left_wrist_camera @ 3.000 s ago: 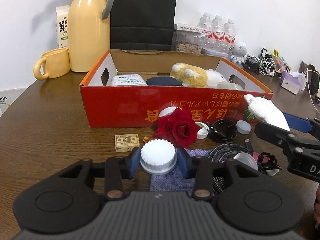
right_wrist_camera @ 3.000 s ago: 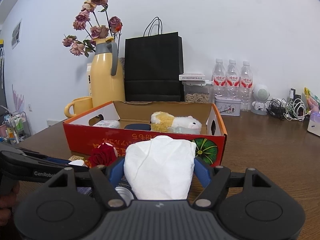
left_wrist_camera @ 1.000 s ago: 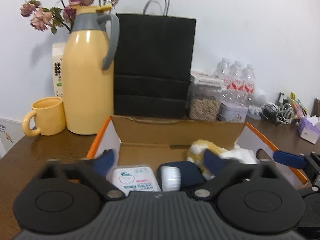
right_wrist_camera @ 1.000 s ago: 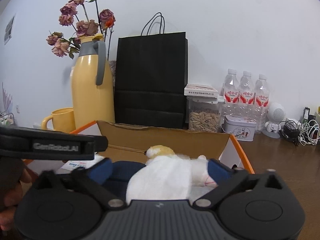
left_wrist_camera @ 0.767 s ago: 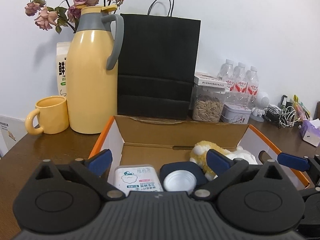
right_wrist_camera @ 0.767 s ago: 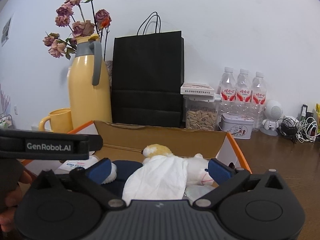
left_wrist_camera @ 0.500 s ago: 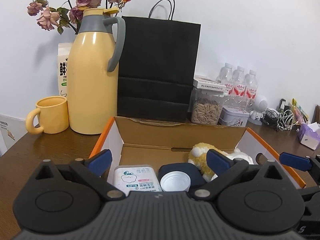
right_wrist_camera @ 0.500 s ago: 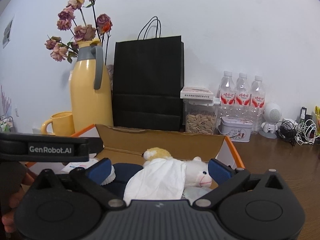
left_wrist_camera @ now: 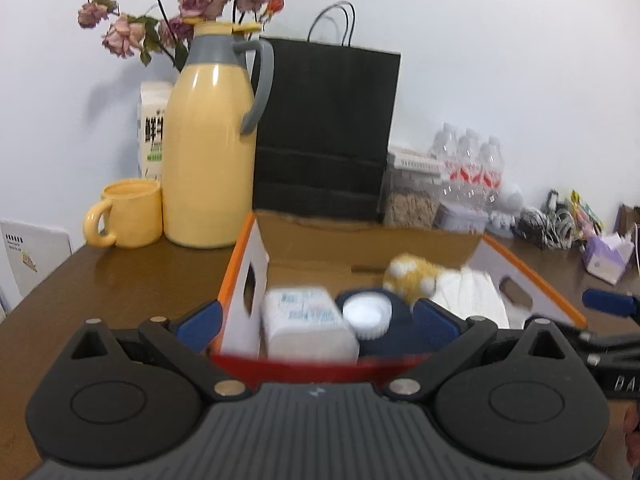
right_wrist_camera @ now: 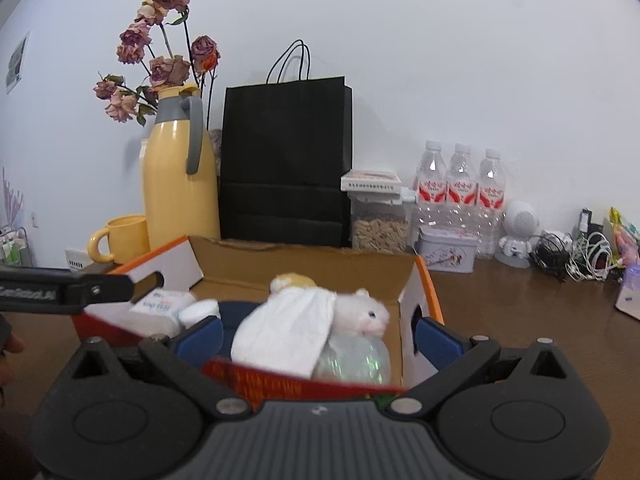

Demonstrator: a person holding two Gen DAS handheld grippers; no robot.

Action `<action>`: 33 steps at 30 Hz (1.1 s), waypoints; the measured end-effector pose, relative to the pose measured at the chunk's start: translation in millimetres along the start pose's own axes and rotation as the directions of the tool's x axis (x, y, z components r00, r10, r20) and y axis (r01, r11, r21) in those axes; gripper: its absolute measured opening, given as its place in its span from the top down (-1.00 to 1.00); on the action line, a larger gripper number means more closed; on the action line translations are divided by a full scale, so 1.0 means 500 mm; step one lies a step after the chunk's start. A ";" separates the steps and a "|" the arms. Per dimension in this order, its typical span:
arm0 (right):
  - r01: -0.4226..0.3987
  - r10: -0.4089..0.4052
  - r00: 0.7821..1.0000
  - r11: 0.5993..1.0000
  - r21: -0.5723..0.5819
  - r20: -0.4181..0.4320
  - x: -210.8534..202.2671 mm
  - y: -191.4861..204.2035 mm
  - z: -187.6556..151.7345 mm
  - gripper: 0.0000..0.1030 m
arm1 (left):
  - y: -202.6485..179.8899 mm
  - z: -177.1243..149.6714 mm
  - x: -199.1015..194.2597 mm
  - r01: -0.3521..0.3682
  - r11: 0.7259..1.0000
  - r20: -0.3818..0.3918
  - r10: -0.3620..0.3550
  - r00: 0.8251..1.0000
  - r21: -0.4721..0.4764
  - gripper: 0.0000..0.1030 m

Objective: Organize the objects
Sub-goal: 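Withdraw both tools from the box back over the table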

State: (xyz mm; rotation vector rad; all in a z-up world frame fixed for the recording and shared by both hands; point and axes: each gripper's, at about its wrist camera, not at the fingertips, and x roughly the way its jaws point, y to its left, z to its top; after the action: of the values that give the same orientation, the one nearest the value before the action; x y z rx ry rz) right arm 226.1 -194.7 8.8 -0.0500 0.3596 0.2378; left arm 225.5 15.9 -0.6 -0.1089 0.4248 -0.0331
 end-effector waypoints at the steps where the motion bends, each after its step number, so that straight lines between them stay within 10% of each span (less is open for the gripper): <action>1: 0.002 -0.002 1.000 1.000 -0.002 -0.005 -0.007 0.000 -0.006 -1.00 | 0.002 -0.009 -0.007 0.001 1.000 -0.013 -0.001 1.000 0.005 -1.00; 33: -0.079 0.076 0.984 0.997 -0.010 -0.163 -0.160 0.058 -0.123 -0.83 | 0.043 -0.129 -0.163 -0.044 0.999 -0.157 0.043 0.987 -0.004 -1.00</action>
State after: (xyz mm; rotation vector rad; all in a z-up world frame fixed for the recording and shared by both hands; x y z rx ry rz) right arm 125.6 -189.8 -20.5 -0.0721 0.5232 0.3150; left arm 124.8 35.5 -28.0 -0.1047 0.5848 0.0034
